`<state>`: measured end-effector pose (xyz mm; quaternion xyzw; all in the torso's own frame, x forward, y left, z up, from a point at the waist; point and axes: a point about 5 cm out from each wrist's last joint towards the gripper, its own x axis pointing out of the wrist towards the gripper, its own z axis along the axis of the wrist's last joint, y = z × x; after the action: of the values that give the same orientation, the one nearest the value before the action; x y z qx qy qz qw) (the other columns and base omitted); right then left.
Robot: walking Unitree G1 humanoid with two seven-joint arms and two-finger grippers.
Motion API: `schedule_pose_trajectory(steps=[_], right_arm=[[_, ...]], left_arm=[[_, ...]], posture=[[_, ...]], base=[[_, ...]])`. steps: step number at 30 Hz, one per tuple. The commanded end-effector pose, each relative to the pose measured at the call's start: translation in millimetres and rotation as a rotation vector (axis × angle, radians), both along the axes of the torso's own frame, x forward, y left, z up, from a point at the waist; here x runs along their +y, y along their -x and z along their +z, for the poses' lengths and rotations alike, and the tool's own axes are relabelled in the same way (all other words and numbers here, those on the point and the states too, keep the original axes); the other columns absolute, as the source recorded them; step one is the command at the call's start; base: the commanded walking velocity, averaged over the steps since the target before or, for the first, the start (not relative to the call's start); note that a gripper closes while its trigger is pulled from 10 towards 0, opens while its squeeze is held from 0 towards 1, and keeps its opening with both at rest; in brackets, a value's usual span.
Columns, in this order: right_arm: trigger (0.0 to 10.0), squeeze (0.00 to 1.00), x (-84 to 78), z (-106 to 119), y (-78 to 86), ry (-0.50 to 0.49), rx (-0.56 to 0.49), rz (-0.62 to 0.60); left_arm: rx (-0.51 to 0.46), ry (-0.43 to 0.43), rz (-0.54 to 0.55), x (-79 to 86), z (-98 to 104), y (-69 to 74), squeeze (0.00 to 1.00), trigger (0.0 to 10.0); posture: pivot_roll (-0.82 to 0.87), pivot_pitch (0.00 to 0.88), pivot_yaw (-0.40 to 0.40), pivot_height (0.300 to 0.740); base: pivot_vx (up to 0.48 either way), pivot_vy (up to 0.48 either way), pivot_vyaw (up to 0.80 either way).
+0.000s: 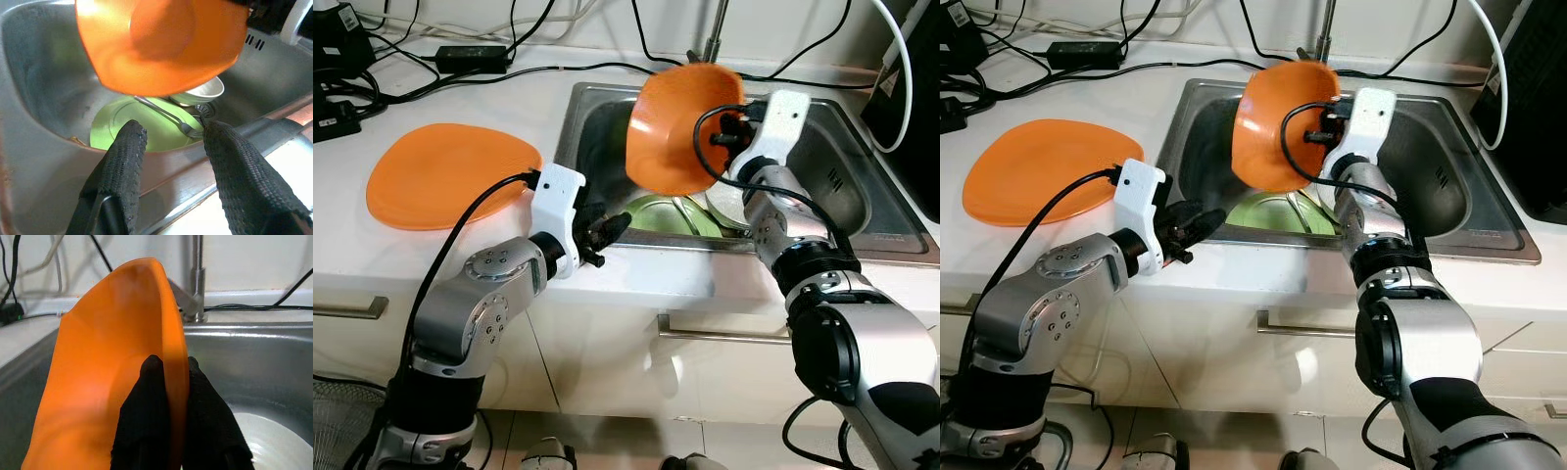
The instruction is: Kitchen organization
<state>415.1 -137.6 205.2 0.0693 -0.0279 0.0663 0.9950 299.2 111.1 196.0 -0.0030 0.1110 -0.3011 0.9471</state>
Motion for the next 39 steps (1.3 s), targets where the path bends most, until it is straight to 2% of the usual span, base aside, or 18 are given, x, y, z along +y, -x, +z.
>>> schedule_pose_trajectory(steps=[1, 12, 26, 39], right_arm=[[10.0, 0.0, 3.6, 13, -2.6, 0.041, -0.038, 0.022], [10.0, 0.0, 11.3, -7, -0.7, 0.151, 0.065, 0.049], [10.0, 0.0, 23.9, -19, 2.3, 0.191, 0.115, 0.09], [10.0, 0.0, 27.1, -37, 7.6, 0.223, 0.176, 0.108]], left_arm=[[0.001, -0.008, -0.018, -1.8, 2, 4.5, 0.0, 10.0], [0.018, -0.024, -0.028, -1.7, 2, 10.8, 0.0, 10.0], [0.041, -0.042, -0.028, -0.2, 0, 13.9, 0.0, 10.0], [0.047, -0.051, -0.029, 0.6, 1, 15.4, 0.0, 10.0]], posture=[[0.11, 0.076, -0.04, 0.718], [0.13, 0.08, -0.041, 0.718], [0.15, 0.074, -0.042, 0.718], [0.17, 0.069, -0.041, 0.718]], base=[[0.0, 0.0, 0.0], [0.0, 0.0, 0.0], [0.0, 0.0, 0.0], [0.0, 0.0, 0.0]])
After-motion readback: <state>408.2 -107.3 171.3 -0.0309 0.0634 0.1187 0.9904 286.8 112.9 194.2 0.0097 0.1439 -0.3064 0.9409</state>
